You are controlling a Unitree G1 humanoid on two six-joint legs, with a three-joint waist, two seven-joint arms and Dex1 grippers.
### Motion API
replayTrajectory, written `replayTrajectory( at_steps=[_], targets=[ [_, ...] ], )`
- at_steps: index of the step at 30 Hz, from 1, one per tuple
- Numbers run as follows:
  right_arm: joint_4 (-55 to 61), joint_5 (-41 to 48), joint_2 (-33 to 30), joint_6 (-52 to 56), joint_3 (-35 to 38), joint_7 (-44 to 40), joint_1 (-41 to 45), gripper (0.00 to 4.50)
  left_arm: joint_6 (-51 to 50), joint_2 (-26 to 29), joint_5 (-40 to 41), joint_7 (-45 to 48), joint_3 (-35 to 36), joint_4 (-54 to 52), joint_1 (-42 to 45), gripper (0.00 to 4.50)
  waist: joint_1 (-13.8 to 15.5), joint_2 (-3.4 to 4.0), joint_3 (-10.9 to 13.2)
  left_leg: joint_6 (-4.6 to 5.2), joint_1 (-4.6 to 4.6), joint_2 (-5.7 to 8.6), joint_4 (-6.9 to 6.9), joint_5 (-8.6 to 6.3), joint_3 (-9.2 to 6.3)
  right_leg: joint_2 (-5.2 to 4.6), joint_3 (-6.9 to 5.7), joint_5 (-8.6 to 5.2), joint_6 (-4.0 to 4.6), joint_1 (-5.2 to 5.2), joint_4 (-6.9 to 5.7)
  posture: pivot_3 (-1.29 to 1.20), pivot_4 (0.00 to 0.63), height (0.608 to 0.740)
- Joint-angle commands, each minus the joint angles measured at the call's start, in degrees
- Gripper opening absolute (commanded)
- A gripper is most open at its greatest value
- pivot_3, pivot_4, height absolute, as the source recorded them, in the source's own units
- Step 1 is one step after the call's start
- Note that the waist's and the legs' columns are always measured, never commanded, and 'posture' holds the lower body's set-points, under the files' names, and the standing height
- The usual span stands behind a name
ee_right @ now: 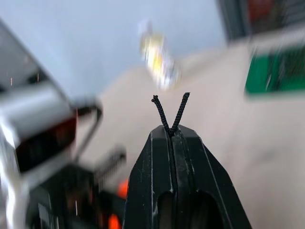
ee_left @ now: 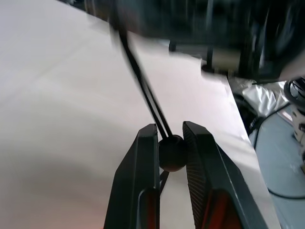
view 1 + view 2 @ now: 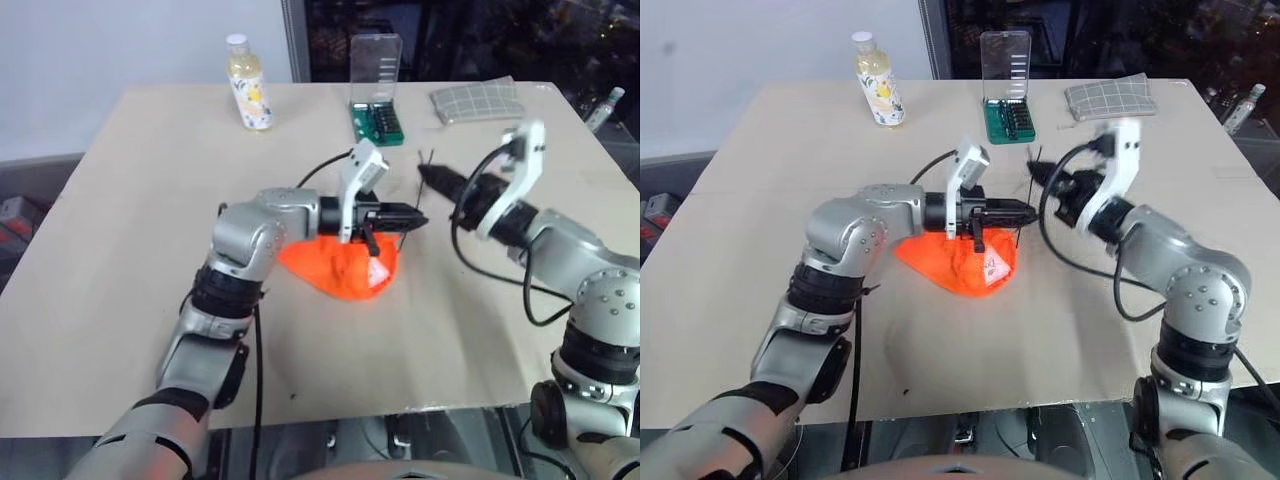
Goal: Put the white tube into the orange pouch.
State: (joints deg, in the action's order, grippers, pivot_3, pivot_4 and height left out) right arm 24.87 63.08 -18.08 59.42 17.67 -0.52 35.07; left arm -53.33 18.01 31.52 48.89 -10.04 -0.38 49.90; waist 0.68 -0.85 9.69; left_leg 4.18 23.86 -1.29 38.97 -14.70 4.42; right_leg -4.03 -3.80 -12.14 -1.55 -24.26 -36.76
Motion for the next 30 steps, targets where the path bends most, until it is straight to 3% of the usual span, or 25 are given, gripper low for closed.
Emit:
replayTrajectory(
  at_steps=[1, 5, 10, 15, 19, 21, 24, 30],
  targets=[
    [-1.64, -0.53, -1.25, -6.27, 3.99, 0.77, 5.33, 0.00, -2.17, 0.39, -0.37, -1.30, -0.23, -0.23, -0.04, 0.22, -0.04, 0.00, 0.00, 0.00, -0.01, 0.00, 0.00, 0.00, 0.00, 0.00, 0.00, 0.00, 0.00, 0.00, 0.00, 0.00, 0.150, 0.740],
    [-4.56, -1.73, -2.26, -9.89, 4.90, 1.74, 10.20, 0.00, -4.06, 3.09, -1.23, -1.29, -3.12, -4.02, -4.23, 0.22, -0.48, 0.00, 0.00, -0.19, -0.02, -0.02, -0.06, 0.11, 0.04, 0.01, 0.06, 0.00, 0.00, -0.02, -0.01, 0.00, 0.150, 0.740],
    [-10.01, -4.43, -6.22, -13.69, 6.63, 2.06, 18.23, 0.00, -8.11, 6.62, 1.00, -1.54, -0.30, -8.39, -6.07, 0.22, -0.74, 0.01, 0.01, -0.22, 0.32, -0.01, -0.09, 0.14, 0.13, -0.02, 0.18, 0.01, 0.01, -0.42, -0.04, 0.00, 0.150, 0.740],
    [-18.10, -9.35, -10.88, -17.80, 6.37, -0.48, 27.19, 0.00, -6.89, 9.34, 0.20, -0.88, 1.09, -6.08, -3.30, 0.22, -0.70, 0.02, 0.01, -0.22, 0.35, -0.01, -0.09, 0.13, 0.17, -0.01, 0.17, 0.01, 0.01, -0.48, -0.04, 0.00, 0.150, 0.740],
    [-22.16, -12.56, -14.15, -19.06, 6.25, -3.40, 29.94, 0.00, -3.04, 11.44, -3.45, 0.83, -3.28, -4.18, -4.02, 0.22, -0.75, 0.02, 0.01, -0.18, 0.35, 0.00, -0.12, 0.11, 0.22, -0.01, 0.18, 0.01, 0.01, -0.48, 0.00, 0.00, 0.150, 0.740],
    [-21.83, -12.98, -15.27, -18.47, 6.44, -4.42, 28.52, 0.00, -0.98, 11.19, -5.22, 0.69, -5.19, -3.01, -4.35, 0.22, -0.64, 0.02, 0.01, -0.16, 0.36, 0.00, -0.14, 0.10, 0.23, -0.03, 0.20, 0.01, 0.01, -0.48, 0.01, 0.00, 0.150, 0.740],
    [-16.05, -13.59, -16.79, -15.47, 6.59, -5.06, 19.49, 0.00, 4.59, 8.04, -9.39, -1.67, -8.27, 0.81, -4.23, 0.22, 0.06, -0.03, -0.02, -0.16, 0.42, 0.00, -0.17, 0.10, 0.19, -0.04, 0.17, 0.01, 0.01, -0.50, 0.03, 0.00, 0.150, 0.740],
    [-4.14, -20.83, -18.63, -16.75, 6.01, -7.29, -9.26, 0.00, 17.49, -3.49, -16.12, -6.29, -11.96, 9.25, -5.13, 0.22, 1.35, -0.02, -0.04, 0.00, 0.85, 0.05, 0.10, 0.01, 0.07, -0.07, 0.07, 0.02, -0.02, -0.63, 0.11, 0.00, 0.150, 0.740]
  ],
)
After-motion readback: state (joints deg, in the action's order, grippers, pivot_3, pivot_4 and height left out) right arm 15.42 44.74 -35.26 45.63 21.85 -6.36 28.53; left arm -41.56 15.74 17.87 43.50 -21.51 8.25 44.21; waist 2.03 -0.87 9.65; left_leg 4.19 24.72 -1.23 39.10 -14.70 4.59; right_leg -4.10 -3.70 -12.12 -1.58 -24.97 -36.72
